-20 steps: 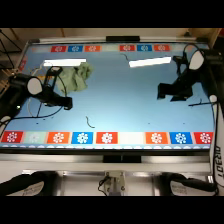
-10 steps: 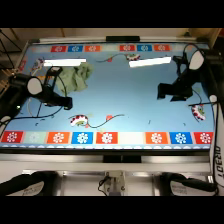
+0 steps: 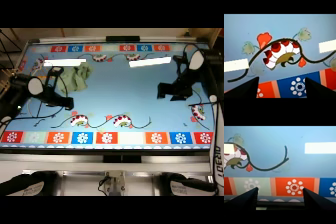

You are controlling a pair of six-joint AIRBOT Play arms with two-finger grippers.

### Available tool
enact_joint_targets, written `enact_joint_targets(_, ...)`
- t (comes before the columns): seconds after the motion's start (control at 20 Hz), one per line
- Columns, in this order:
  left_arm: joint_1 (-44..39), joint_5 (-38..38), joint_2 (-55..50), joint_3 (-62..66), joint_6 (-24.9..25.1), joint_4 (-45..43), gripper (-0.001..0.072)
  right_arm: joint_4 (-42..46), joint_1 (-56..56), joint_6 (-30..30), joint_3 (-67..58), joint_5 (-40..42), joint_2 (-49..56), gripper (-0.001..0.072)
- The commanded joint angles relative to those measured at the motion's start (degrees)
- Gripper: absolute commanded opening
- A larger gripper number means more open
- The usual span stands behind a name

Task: Fold the shirts.

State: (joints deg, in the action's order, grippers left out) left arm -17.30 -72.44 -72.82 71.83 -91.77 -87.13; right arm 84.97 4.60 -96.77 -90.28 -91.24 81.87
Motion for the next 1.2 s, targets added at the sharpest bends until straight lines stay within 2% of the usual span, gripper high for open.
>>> enact_joint_targets(0.0,-0.24,0.09,-0.35,0.0,-0.04,3.89,0.066,0.04,-0.02,0.04,-0.07,1.68,0.04,0.0656)
enact_joint_targets(0.2,-0.22,2.05,-2.58,0.0,-0.02,9.22,0.066,0.37,-0.02,0.13,-0.07,4.61,0.04,0.0656)
enact_joint_targets(0.75,-0.22,2.45,-5.42,0.5,-0.04,8.46,0.066,0.39,-0.02,0.13,-0.07,7.89,0.07,0.0656)
enact_joint_targets(1.1,-0.22,2.38,-5.42,2.03,-7.98,0.98,0.0658,0.33,-0.02,0.15,-0.04,6.78,0.04,0.0656)
enact_joint_targets(1.15,-0.22,2.38,-5.42,2.36,-8.0,0.48,0.0606,0.15,-0.02,0.15,-0.04,6.4,0.07,0.0656)
